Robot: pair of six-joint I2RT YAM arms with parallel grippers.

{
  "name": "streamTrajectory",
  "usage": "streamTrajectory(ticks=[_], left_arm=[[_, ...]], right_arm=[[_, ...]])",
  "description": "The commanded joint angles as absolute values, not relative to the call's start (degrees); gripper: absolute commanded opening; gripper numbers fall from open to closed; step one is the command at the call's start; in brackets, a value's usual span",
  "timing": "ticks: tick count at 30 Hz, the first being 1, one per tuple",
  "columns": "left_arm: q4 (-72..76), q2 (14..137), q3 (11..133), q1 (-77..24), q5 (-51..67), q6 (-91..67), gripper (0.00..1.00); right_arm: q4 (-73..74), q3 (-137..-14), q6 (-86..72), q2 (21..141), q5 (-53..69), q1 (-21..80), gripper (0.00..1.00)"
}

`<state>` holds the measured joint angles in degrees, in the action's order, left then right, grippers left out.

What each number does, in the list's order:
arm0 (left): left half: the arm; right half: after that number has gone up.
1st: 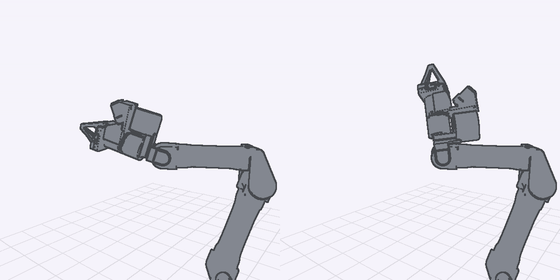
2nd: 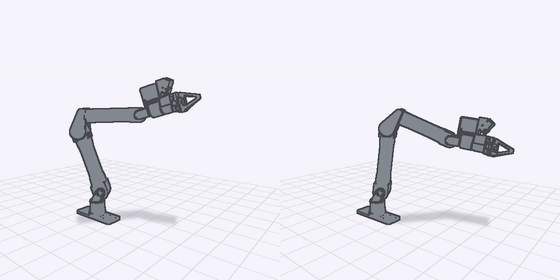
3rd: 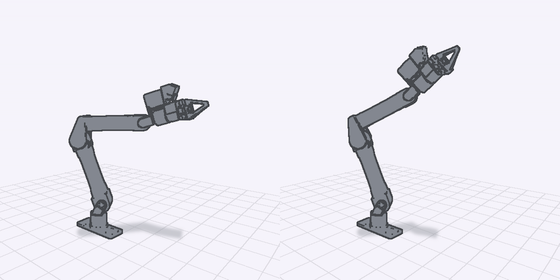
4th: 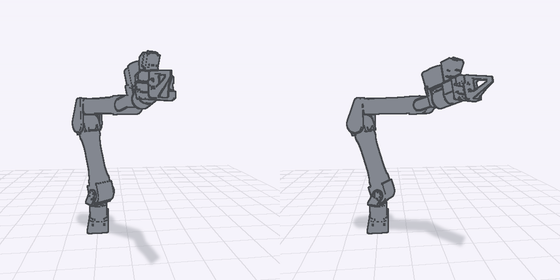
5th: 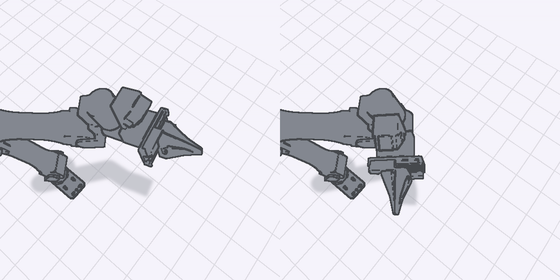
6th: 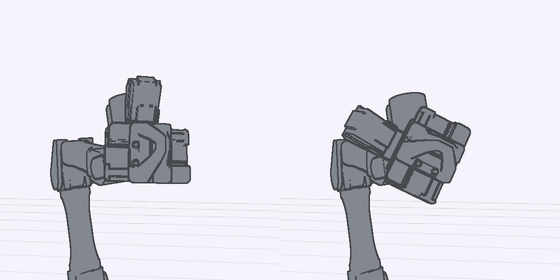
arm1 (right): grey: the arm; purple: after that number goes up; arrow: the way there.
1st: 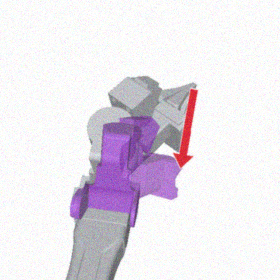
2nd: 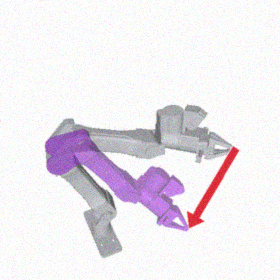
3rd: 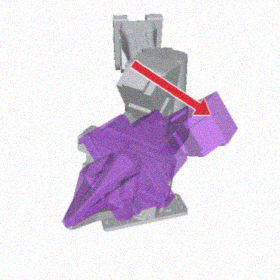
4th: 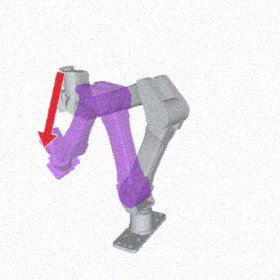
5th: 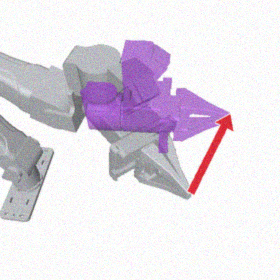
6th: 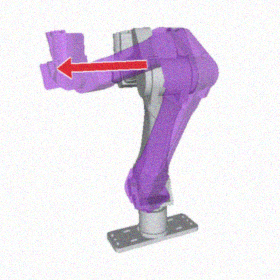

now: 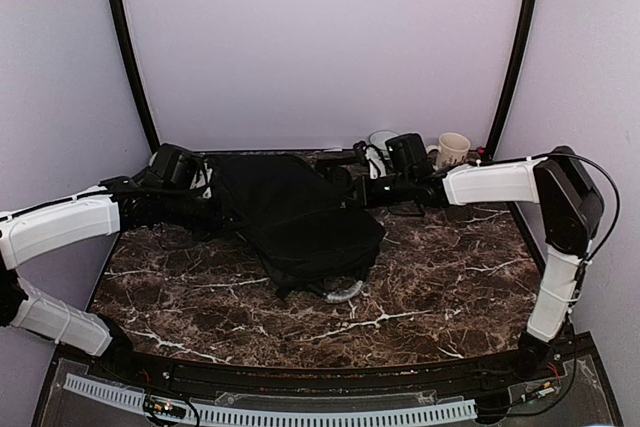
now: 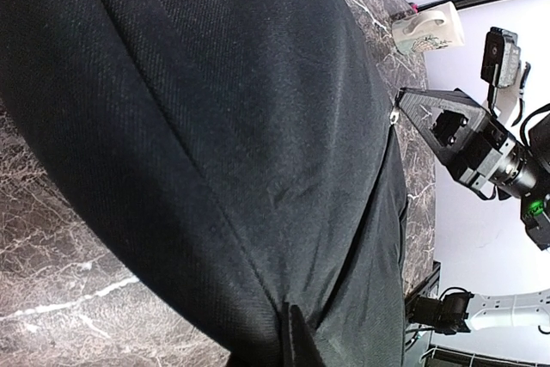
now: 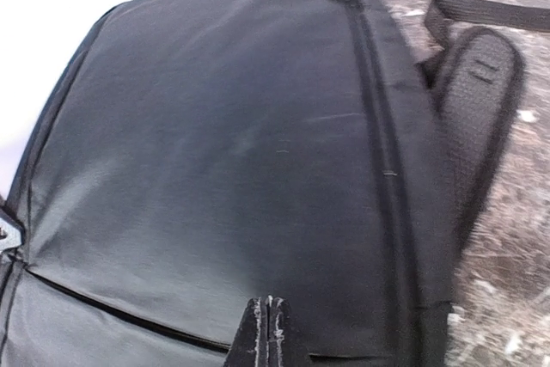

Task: Pack the student bag
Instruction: Zip the lower front pocket of the student bag, then reset both arms

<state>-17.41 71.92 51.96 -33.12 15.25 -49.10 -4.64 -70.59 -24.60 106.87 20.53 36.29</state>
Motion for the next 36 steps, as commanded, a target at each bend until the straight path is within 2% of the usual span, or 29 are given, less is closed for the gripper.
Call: streamTrajectory(ticks=[1, 18, 23, 28, 29, 31, 32, 33, 34, 36], left_arm=[[-19.53, 66.91, 52.13, -32.99, 15.12, -46.01, 0.0], [-19.71, 66.11, 55.59, -33.0, 16.05, -43.59, 0.0], [-20.85, 65.51, 57.77, -32.96, 14.9, -42.25, 0.0], [-22.1, 65.51, 57.77, -32.91, 14.2, -40.34, 0.0], [-22.71, 65.75, 57.76, -32.97, 14.18, -40.0, 0.07], [-24.77, 66.23, 57.39, -33.0, 13.88, -39.82, 0.39], [-26.67, 66.26, 57.25, -32.98, 13.12, -40.0, 0.56], [-28.78, 66.12, 56.97, -33.03, 11.87, -40.34, 0.68], [-30.36, 65.65, 56.35, -33.0, 10.6, -40.5, 0.74], [-32.73, 63.28, 54.72, -32.94, 7.77, -40.3, 0.83]], right_arm=[[-3.23, -68.65, -22.7, 104.56, 12.87, 32.09, 0.0], [-1.52, -68.43, -22.37, 97.58, 13.37, 30.47, 0.0], [0.37, -68.62, -23.25, 92.2, 13.42, 30.91, 0.0], [1.48, -63.1, -25.62, 84.18, 11.67, 32.71, 0.0], [1.98, -61.96, -26.26, 82.83, 11.36, 33.19, 0.0], [4.63, -59.48, -28.02, 80.37, 9.52, 33.99, 0.02], [6.36, -58.1, -29.54, 79.05, 7.94, 34.13, 0.15], [8.56, -56.6, -31.13, 77.69, 6.22, 34.13, 0.34], [10.5, -55.29, -32.61, 76.1, 3.52, 34.06, 0.47], [13.57, -52.75, -33.92, 72.79, -0.62, 33.56, 0.64]])
